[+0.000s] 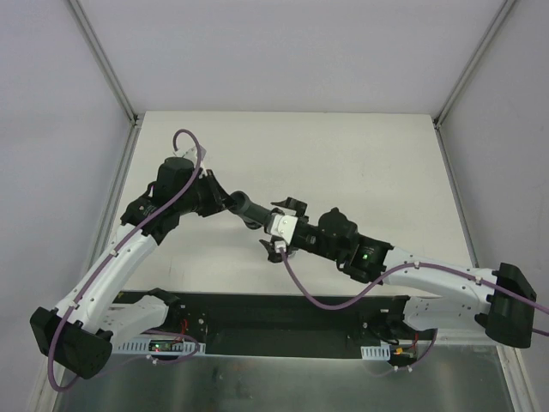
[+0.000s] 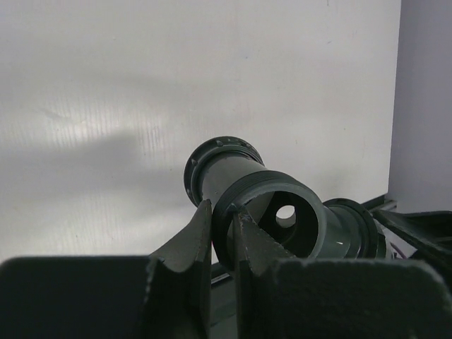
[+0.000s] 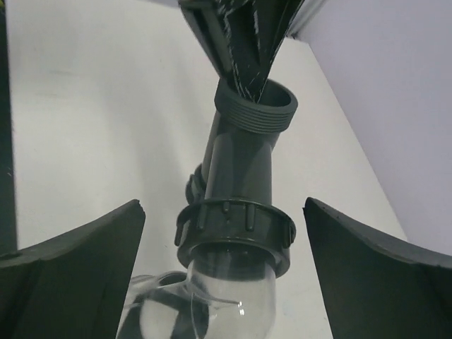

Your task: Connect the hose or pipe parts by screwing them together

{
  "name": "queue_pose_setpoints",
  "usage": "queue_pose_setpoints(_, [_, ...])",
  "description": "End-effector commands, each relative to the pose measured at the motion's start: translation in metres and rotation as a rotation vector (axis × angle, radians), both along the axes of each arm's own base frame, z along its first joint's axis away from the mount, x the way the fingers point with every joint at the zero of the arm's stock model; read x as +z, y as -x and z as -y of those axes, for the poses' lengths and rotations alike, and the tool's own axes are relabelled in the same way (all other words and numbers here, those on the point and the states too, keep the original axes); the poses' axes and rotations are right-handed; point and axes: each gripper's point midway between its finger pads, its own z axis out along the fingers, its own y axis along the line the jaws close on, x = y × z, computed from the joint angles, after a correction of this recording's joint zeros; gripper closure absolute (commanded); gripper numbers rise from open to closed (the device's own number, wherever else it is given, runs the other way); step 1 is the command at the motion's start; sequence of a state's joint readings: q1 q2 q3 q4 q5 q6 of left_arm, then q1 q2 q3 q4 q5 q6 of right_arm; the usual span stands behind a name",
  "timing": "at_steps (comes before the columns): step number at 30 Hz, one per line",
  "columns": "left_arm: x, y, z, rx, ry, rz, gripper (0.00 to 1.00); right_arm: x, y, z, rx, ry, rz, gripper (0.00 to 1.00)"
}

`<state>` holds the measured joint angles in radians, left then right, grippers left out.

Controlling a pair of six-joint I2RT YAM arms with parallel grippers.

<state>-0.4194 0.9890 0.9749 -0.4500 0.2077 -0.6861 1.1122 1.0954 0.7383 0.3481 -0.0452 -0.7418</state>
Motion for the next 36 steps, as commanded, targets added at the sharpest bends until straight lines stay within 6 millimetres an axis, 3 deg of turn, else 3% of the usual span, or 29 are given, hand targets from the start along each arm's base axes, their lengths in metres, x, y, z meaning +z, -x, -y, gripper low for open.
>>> queue_pose_setpoints(1, [0.025,0.011,0.013,-0.084,0.045,-0.026,1.00,-0.003,-0.013,-0.004,-0.052,0.195,0.223,0.08])
queue_pose_setpoints(3, [0.033,0.011,0.010,-0.120,0.004,-0.010,1.00,-0.015,-0.010,-0.011,-0.049,0.265,0.260,0.19])
queue_pose_setpoints(5, [0.025,0.014,0.009,-0.153,-0.040,-0.062,1.00,-0.016,-0.011,-0.015,-0.076,0.287,0.280,0.37])
queue_pose_setpoints(6, [0.031,0.012,0.010,-0.173,-0.045,-0.046,1.00,-0.015,-0.013,-0.017,-0.094,0.275,0.275,0.45])
queue_pose_setpoints(7, [0.030,0.011,0.011,-0.179,-0.049,-0.052,1.00,-0.014,-0.015,-0.017,-0.117,0.257,0.260,0.59])
queue_pose_setpoints(10, [0.034,0.009,0.012,-0.174,-0.036,-0.024,1.00,-0.011,-0.010,-0.026,-0.096,0.138,0.100,0.69])
queue_pose_setpoints(11, [0.036,0.007,0.013,-0.170,-0.026,-0.002,1.00,-0.009,-0.018,-0.022,-0.108,0.086,0.043,0.71])
queue_pose_setpoints(13, [0.042,0.002,0.011,-0.143,0.000,0.085,1.00,-0.010,-0.005,-0.029,-0.030,-0.055,-0.174,0.73])
queue_pose_setpoints(14, [0.042,0.000,0.009,-0.123,0.006,0.116,1.00,-0.007,-0.021,-0.021,-0.053,-0.141,-0.232,0.73])
queue_pose_setpoints(16, [0.046,-0.001,0.008,-0.115,0.031,0.230,1.00,-0.008,-0.016,-0.021,-0.009,-0.281,-0.469,0.73])
queue_pose_setpoints(17, [0.044,-0.002,0.007,-0.105,0.024,0.259,1.00,-0.006,-0.027,-0.017,-0.013,-0.347,-0.511,0.72])
queue_pose_setpoints(18, [0.038,0.002,0.006,-0.116,0.013,0.295,1.00,-0.005,-0.026,-0.018,-0.002,-0.394,-0.595,0.72])
queue_pose_setpoints(19, [0.045,-0.001,0.008,-0.121,0.026,0.358,1.00,-0.004,-0.024,-0.019,0.019,-0.417,-0.639,0.72])
queue_pose_setpoints(20, [0.032,0.000,0.007,-0.116,0.014,0.370,1.00,-0.006,-0.032,-0.018,0.005,-0.441,-0.667,0.72])
queue_pose_setpoints(22, [0.046,0.002,0.006,-0.101,0.051,0.464,1.00,-0.006,-0.033,-0.018,0.007,-0.495,-0.788,0.72])
queue_pose_setpoints(23, [0.036,-0.001,0.000,-0.065,0.042,0.458,1.00,-0.002,-0.043,-0.015,0.005,-0.543,-0.806,0.72])
queue_pose_setpoints(26, [0.037,-0.003,-0.007,-0.026,0.030,0.485,1.00,0.006,-0.053,-0.007,0.032,-0.670,-0.936,0.72])
queue_pose_setpoints(27, [0.035,-0.006,-0.009,-0.009,0.017,0.483,1.00,0.007,-0.055,-0.005,0.042,-0.688,-0.946,0.72])
queue_pose_setpoints(29, [0.034,-0.006,-0.012,0.003,0.003,0.457,1.00,0.011,-0.053,-0.002,0.063,-0.683,-0.920,0.57])
queue_pose_setpoints(30, [0.031,-0.008,-0.013,0.014,-0.009,0.432,1.00,0.010,-0.054,-0.001,0.051,-0.671,-0.904,0.49])
queue_pose_setpoints(31, [0.031,-0.009,-0.013,0.019,-0.013,0.412,1.00,0.009,-0.056,0.002,0.024,-0.665,-0.879,0.32])
queue_pose_setpoints(32, [0.039,-0.009,-0.013,0.027,-0.007,0.400,1.00,0.011,-0.054,0.007,0.004,-0.644,-0.858,0.26])
queue_pose_setpoints(34, [0.027,-0.008,-0.014,0.031,-0.040,0.309,1.00,0.011,-0.055,0.015,-0.032,-0.592,-0.713,0.04])
queue_pose_setpoints(35, [0.036,-0.008,-0.014,0.039,-0.030,0.301,1.00,0.014,-0.046,0.017,-0.042,-0.553,-0.678,0.04])
queue_pose_setpoints(36, [0.024,-0.005,-0.015,0.039,-0.056,0.235,1.00,0.014,-0.048,0.021,-0.060,-0.495,-0.562,0.04])
